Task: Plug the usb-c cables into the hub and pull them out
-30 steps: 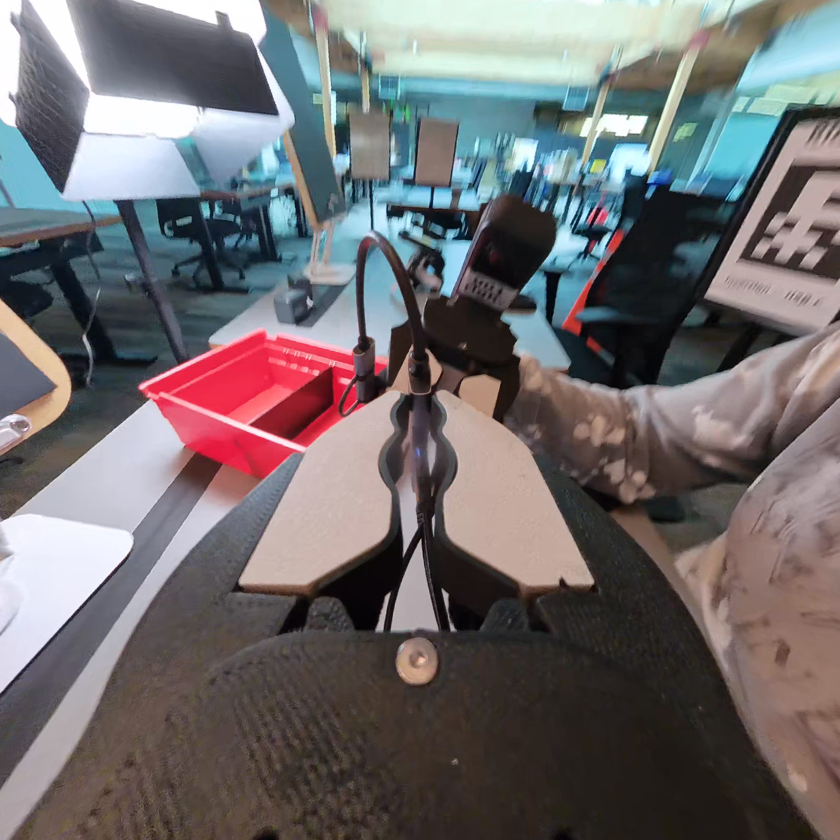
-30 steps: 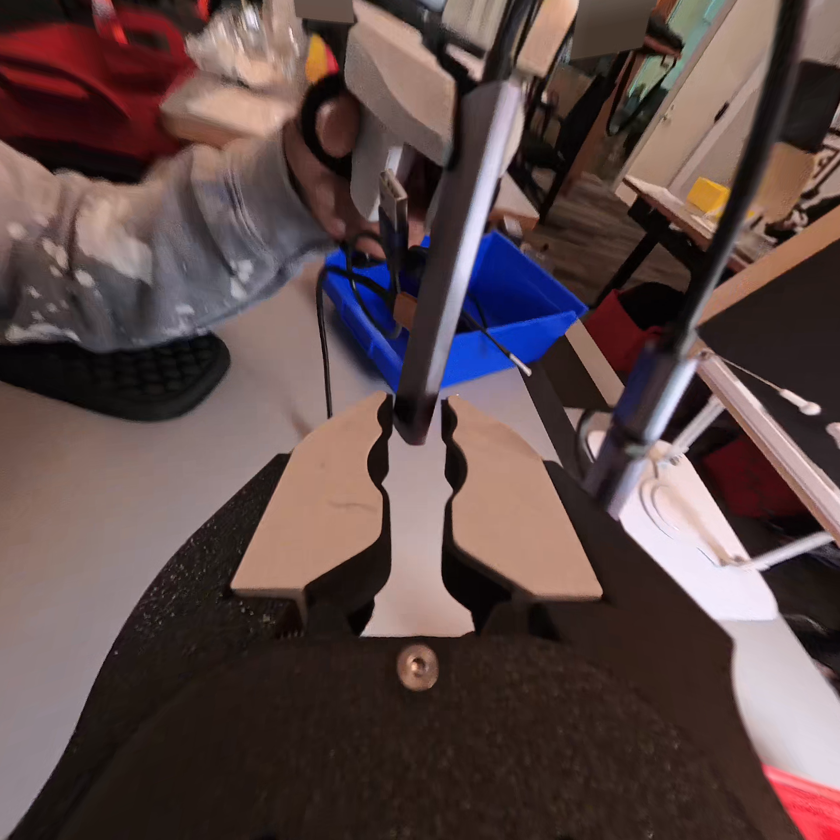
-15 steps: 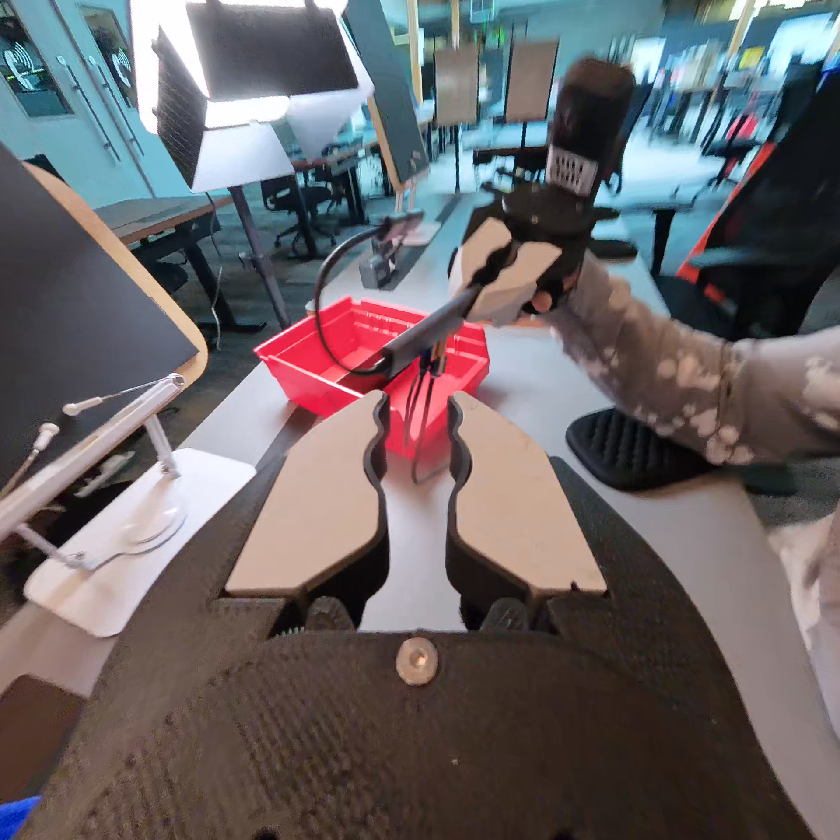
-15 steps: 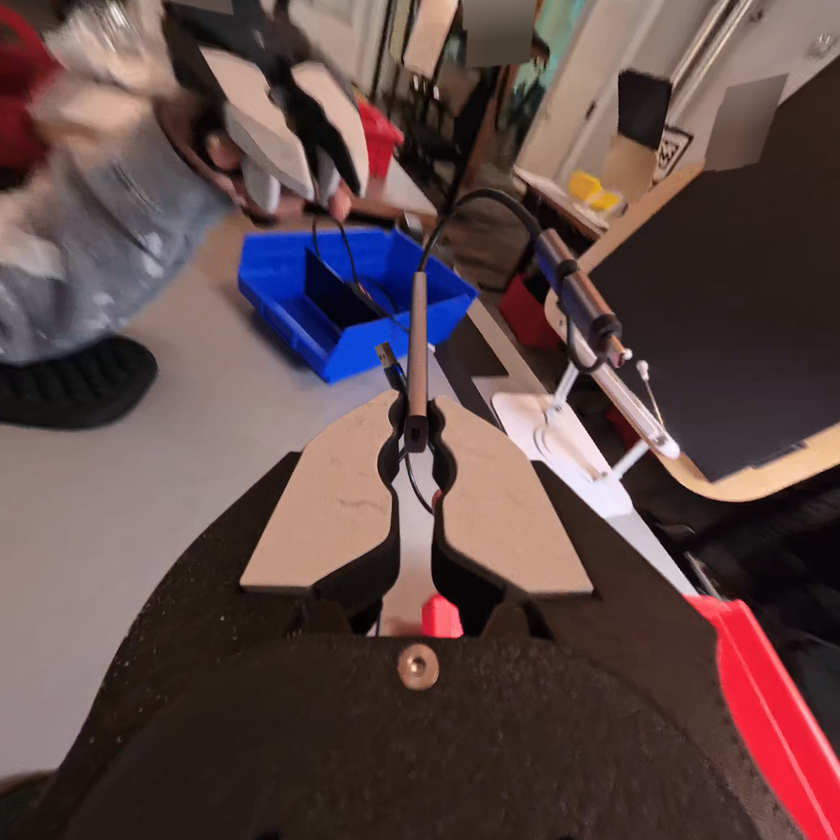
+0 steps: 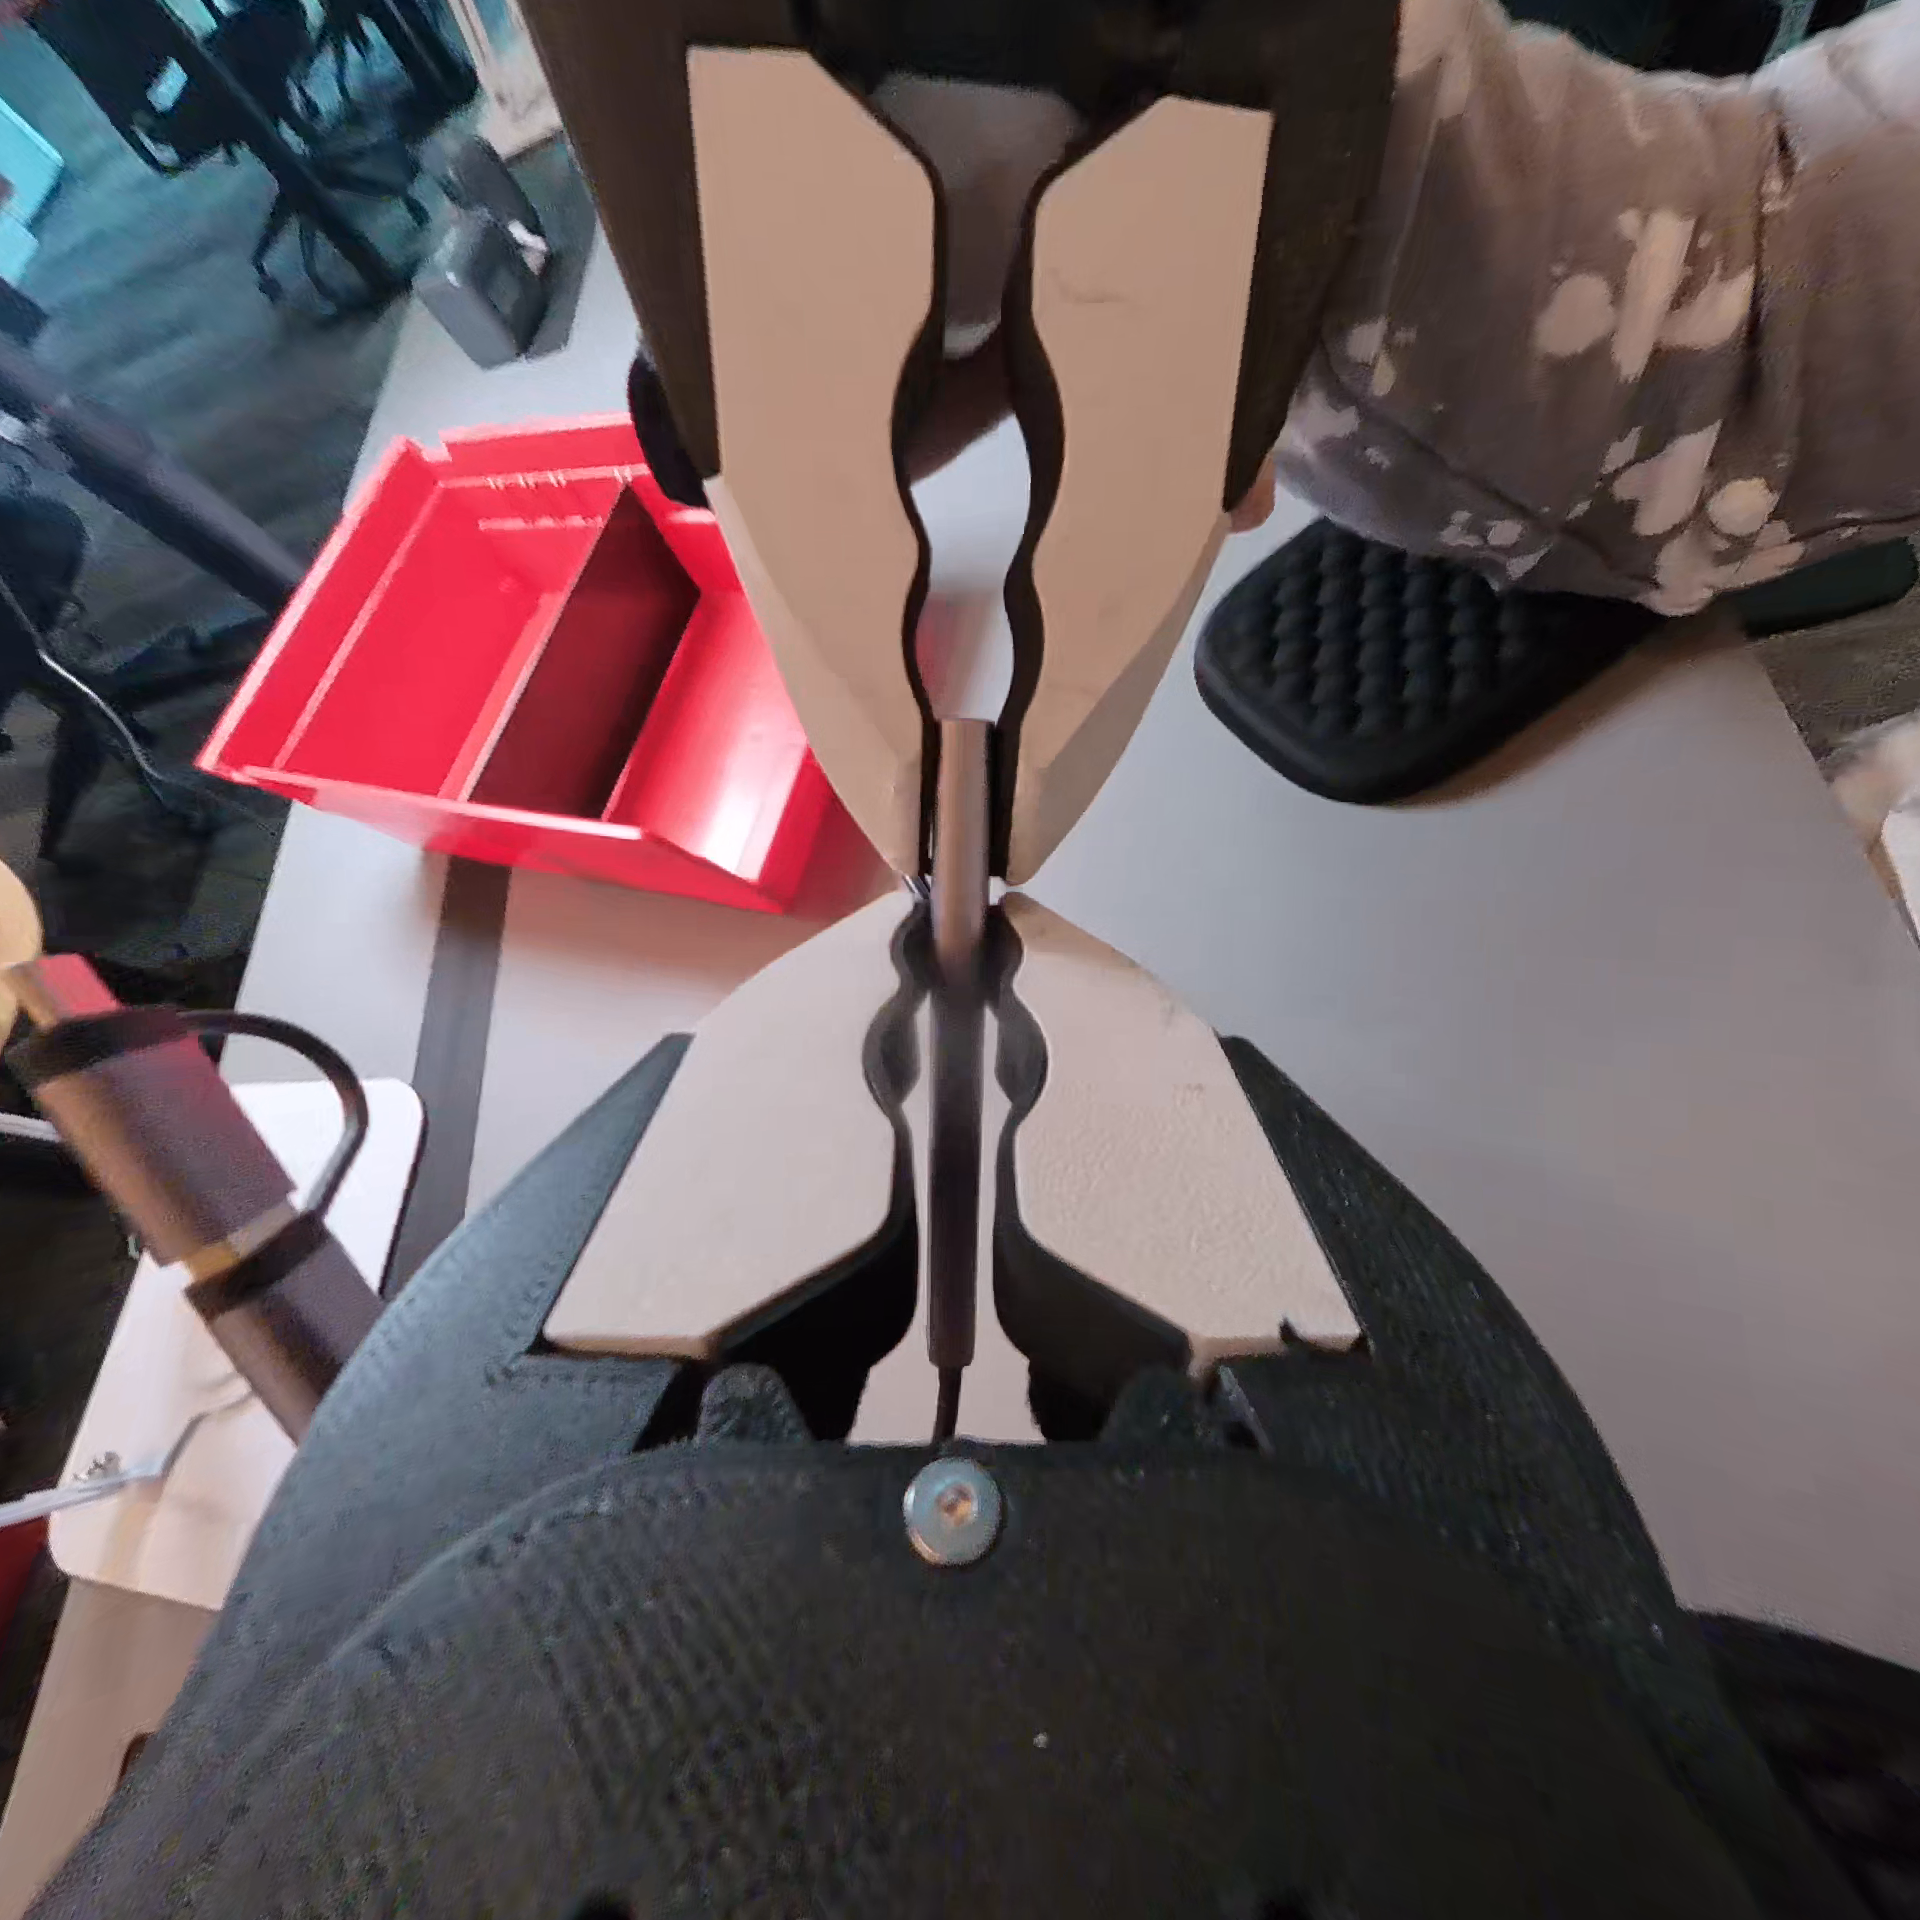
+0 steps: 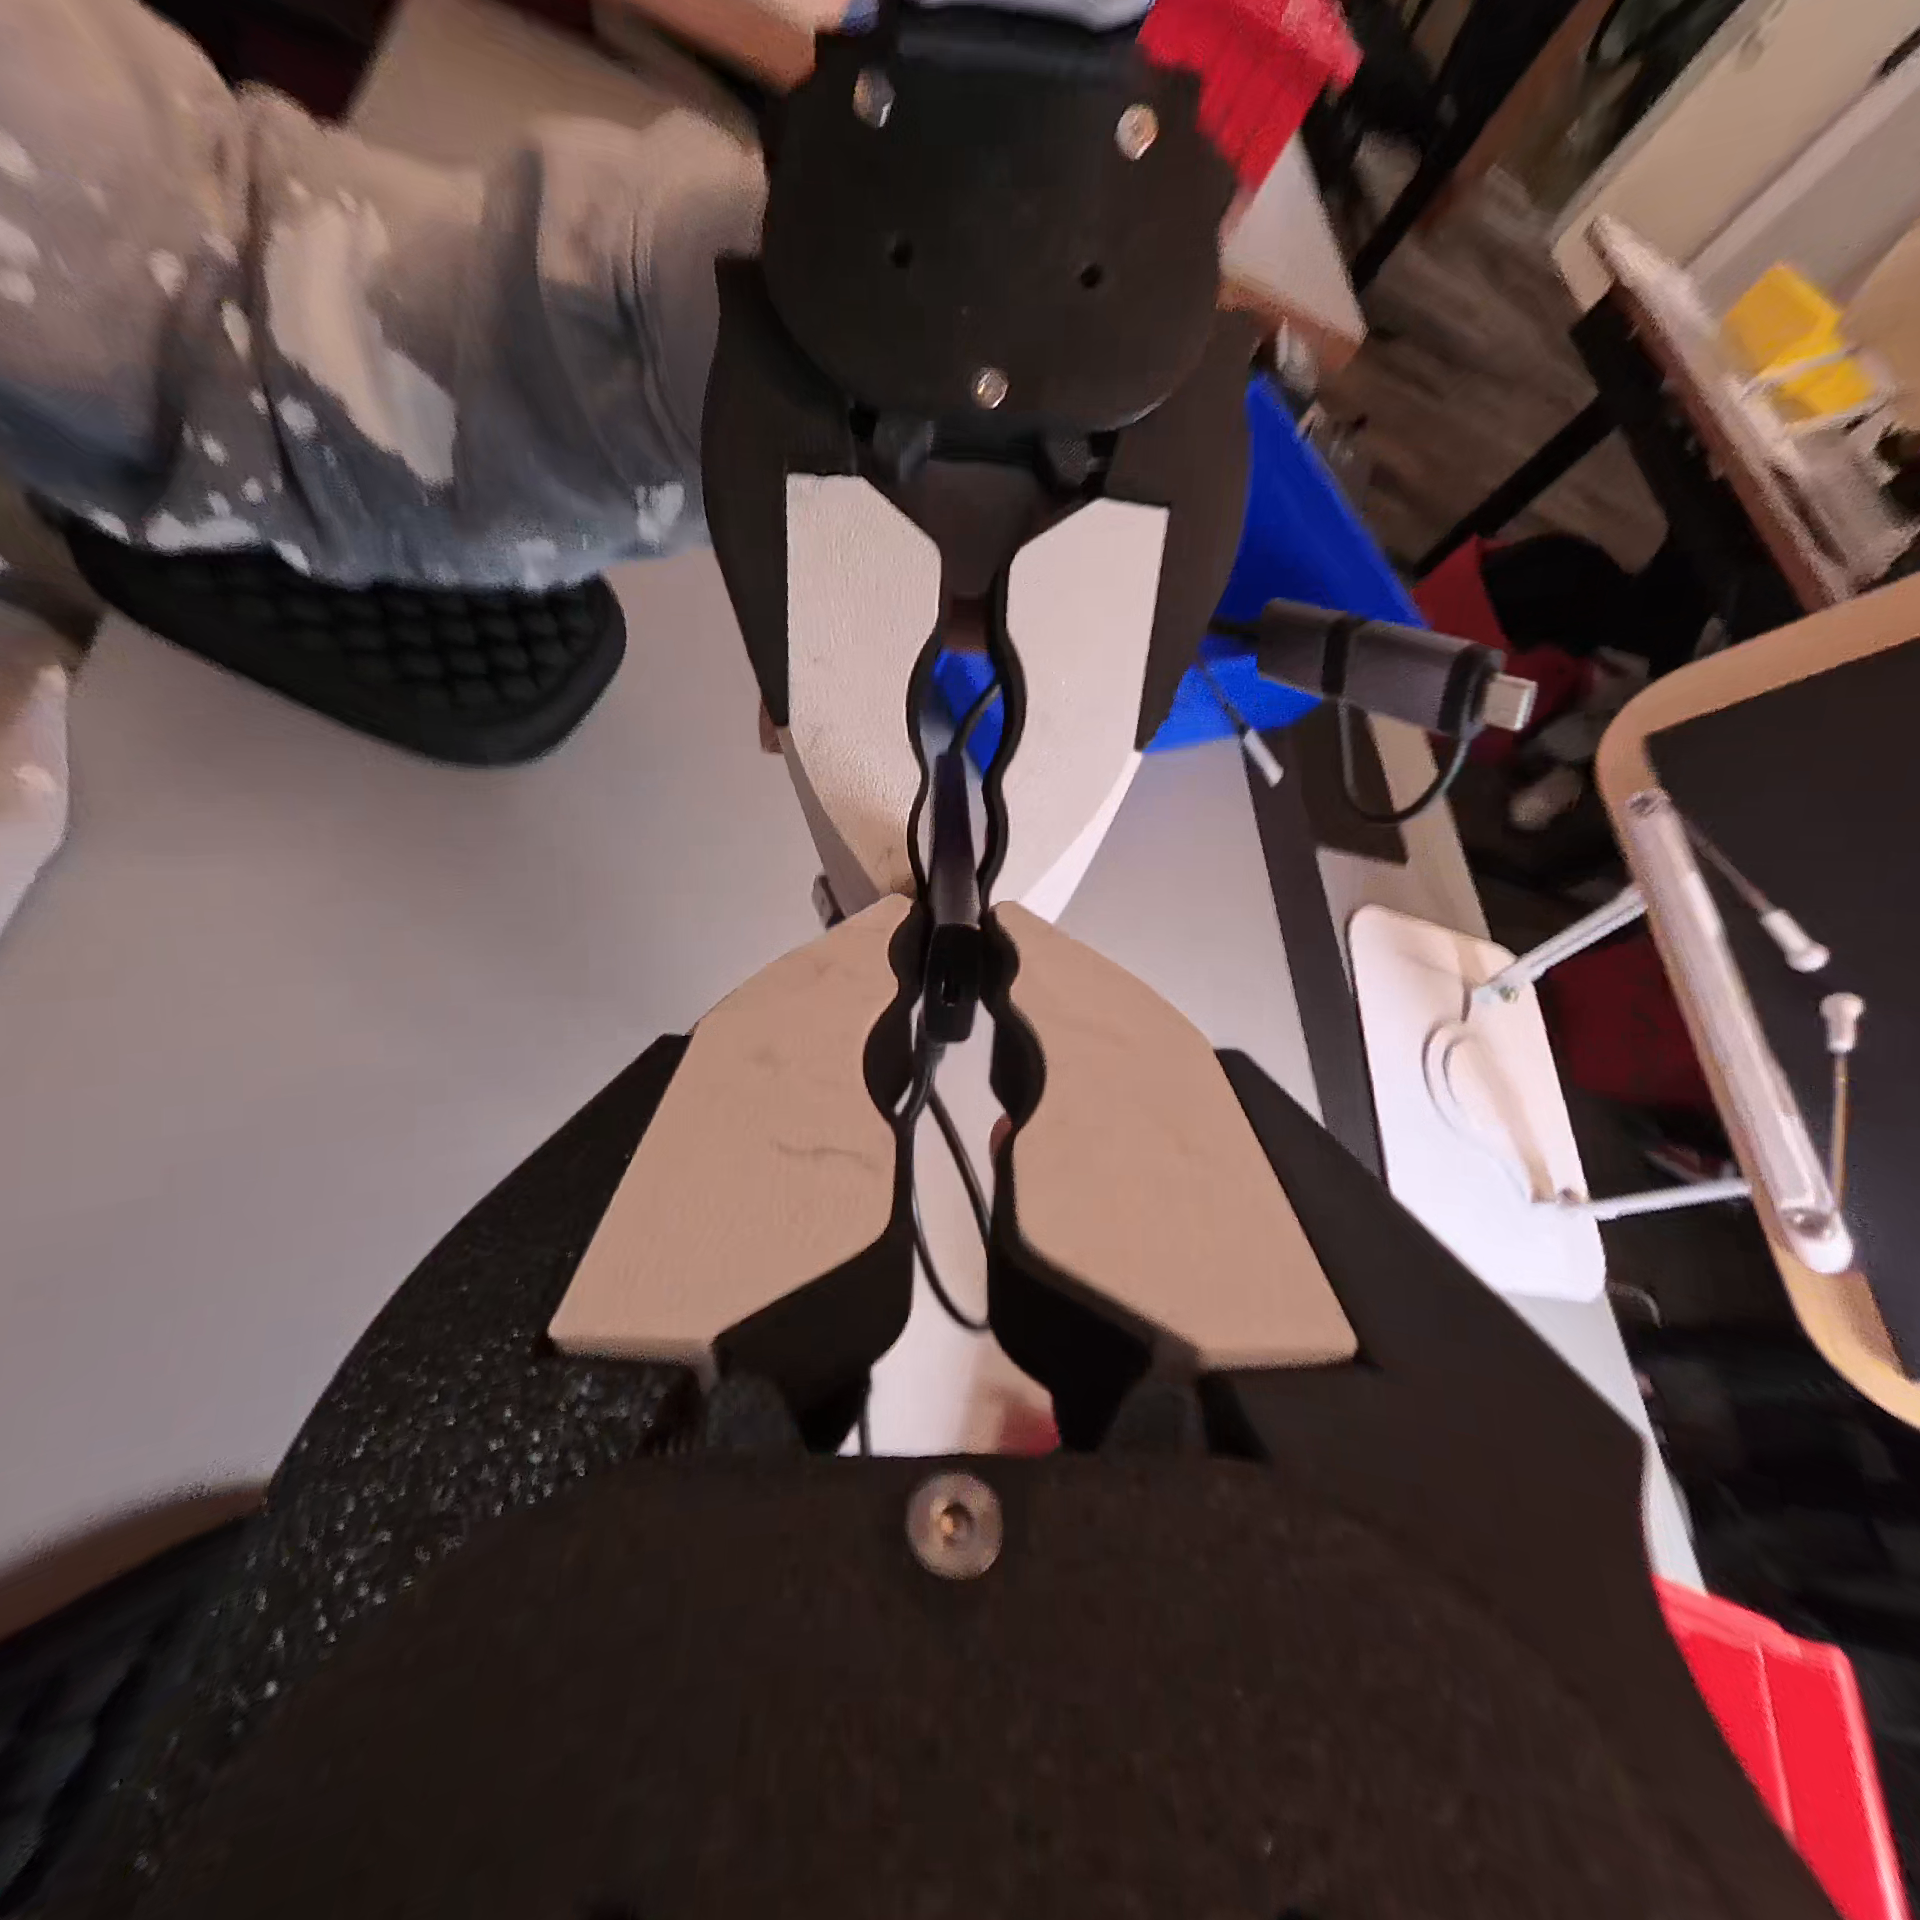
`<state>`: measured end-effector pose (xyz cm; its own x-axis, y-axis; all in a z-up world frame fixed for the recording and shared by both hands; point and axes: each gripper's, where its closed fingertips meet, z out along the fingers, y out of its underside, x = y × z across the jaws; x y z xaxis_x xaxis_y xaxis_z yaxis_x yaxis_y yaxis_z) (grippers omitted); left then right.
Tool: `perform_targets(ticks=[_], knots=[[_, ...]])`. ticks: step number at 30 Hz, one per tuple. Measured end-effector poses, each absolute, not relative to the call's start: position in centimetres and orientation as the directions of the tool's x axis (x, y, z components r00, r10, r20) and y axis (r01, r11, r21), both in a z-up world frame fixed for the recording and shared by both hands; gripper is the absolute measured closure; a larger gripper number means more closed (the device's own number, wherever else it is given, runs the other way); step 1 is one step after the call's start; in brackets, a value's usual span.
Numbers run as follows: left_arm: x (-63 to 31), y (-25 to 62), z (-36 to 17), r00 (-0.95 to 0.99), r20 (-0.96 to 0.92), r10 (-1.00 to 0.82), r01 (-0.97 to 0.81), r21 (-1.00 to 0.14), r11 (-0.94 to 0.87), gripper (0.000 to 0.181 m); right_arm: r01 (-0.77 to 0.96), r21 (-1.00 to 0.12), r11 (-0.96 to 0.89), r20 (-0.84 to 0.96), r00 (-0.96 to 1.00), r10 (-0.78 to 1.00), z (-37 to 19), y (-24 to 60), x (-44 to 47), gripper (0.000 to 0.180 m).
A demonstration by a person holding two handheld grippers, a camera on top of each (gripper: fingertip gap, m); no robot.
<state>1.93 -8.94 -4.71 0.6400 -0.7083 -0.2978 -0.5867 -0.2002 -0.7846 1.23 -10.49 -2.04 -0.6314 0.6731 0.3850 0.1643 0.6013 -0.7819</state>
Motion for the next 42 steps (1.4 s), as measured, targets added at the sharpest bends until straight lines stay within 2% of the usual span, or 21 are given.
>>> perform_targets(ticks=[1,4,6,9,12,15,19,22,25,31,37,42], knots=[[1.9,-8.8,-3.9,0.650,-0.300,-0.698,-0.561,-0.810,-0.173,0.171,0.119,-0.815,0.566,0.386,-0.618,0.685,-1.1,-10.4,1.1,0.170],[1.5,-9.1,-0.3,0.691,-0.232,-0.684,-0.390,-0.917,-0.082,0.171,-0.045,-0.921,0.388,0.344,-0.564,0.750,3.0,-9.9,1.1,0.169],[0.2,-9.2,2.3,0.733,-0.165,-0.660,-0.233,-0.972,-0.015,0.171,-0.100,-0.949,0.300,0.308,-0.509,0.804,4.8,-8.4,1.1,0.165],[-1.9,-9.6,5.4,0.755,-0.037,-0.655,0.012,-0.997,0.070,0.171,-0.107,-0.955,0.278,0.296,-0.444,0.846,5.2,-6.8,0.6,0.155],[-3.5,-9.3,6.2,0.773,0.018,-0.634,0.112,-0.988,0.109,0.171,-0.132,-0.944,0.303,0.330,-0.385,0.862,5.7,-6.9,0.0,0.154],[-3.5,-8.9,6.0,0.780,0.022,-0.625,0.129,-0.984,0.127,0.171,-0.079,-0.927,0.367,0.369,-0.373,0.851,4.7,-7.6,-0.6,0.160],[-1.8,-9.2,6.3,0.726,0.016,-0.687,0.186,-0.967,0.173,0.171,-0.037,-0.924,0.380,0.364,-0.385,0.848,3.5,-7.9,-1.5,0.157],[-0.9,-9.4,6.4,0.702,0.014,-0.712,0.219,-0.956,0.197,0.171,-0.054,-0.943,0.328,0.316,-0.457,0.831,3.3,-8.7,-1.2,0.163],[-0.7,-9.4,6.2,0.677,0.025,-0.736,0.236,-0.954,0.184,0.172,-0.093,-0.976,0.198,0.216,-0.545,0.810,4.3,-9.6,-0.5,0.165],[0.1,-9.2,6.0,0.671,0.012,-0.741,0.256,-0.942,0.217,0.171,-0.062,-0.989,0.137,0.147,-0.566,0.811,4.2,-9.8,-0.8,0.173],[0.0,-9.6,4.6,0.691,-0.065,-0.720,0.045,-0.990,0.133,0.170,-0.023,-0.987,0.157,0.140,-0.593,0.793,3.7,-9.8,-0.4,0.172],[-0.3,-9.9,3.8,0.699,-0.113,-0.706,-0.064,-0.993,0.096,0.169,-0.017,-0.986,0.168,0.145,-0.597,0.789,3.4,-9.9,-0.4,0.172]])
